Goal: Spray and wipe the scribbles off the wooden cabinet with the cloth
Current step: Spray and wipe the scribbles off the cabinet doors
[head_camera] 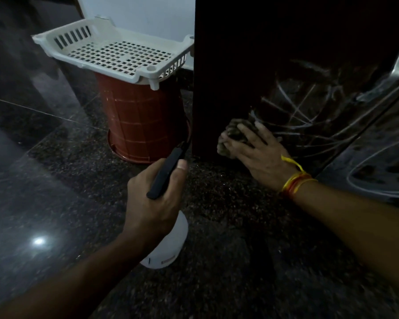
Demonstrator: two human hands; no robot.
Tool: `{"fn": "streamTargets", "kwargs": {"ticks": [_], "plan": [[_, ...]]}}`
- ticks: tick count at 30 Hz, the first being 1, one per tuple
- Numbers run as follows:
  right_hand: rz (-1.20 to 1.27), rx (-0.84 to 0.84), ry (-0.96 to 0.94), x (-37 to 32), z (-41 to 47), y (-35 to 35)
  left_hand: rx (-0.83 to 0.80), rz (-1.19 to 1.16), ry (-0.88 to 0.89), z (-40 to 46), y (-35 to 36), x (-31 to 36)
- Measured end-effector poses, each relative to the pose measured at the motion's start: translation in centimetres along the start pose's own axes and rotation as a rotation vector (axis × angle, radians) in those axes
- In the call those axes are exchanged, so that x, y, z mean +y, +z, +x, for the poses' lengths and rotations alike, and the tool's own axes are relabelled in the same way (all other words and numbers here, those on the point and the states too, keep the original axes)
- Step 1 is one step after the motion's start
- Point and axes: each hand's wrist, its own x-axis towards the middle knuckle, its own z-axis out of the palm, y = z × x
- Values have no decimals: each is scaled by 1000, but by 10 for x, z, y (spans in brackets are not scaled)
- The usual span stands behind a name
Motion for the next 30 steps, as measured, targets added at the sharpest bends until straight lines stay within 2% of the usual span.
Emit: {"fn": "streamTargets", "kwargs": {"ticks": [2,4,8,12,16,18,22,24,30], "plan": [[-107,-37,12,1,0,-7,-5,-10,-2,1,6,1],[-107,-103,32,-11,-10,-5,-4,-20,1,3,10,3],[-182,-214,-116,-16,-21,-1,-16,-32,2,5,15,6],[-121,-25,88,10,3,-26,-40,-10,-3,0,19,4],[-104,20,376,15,20,-46,-43,-25,-5,2,22,5],[-104,-15,370,2,11,-37,-36,-42,-5,4,23,8],[-81,-146,174,-15,-15,-20,-37,-64,21,7,24,13],[-75,-149,148,-8,-13,-25,-30,-88,18,7,24,14],[-48,34,470,24,30,-65,-41,-83,27,5,24,15]]}}
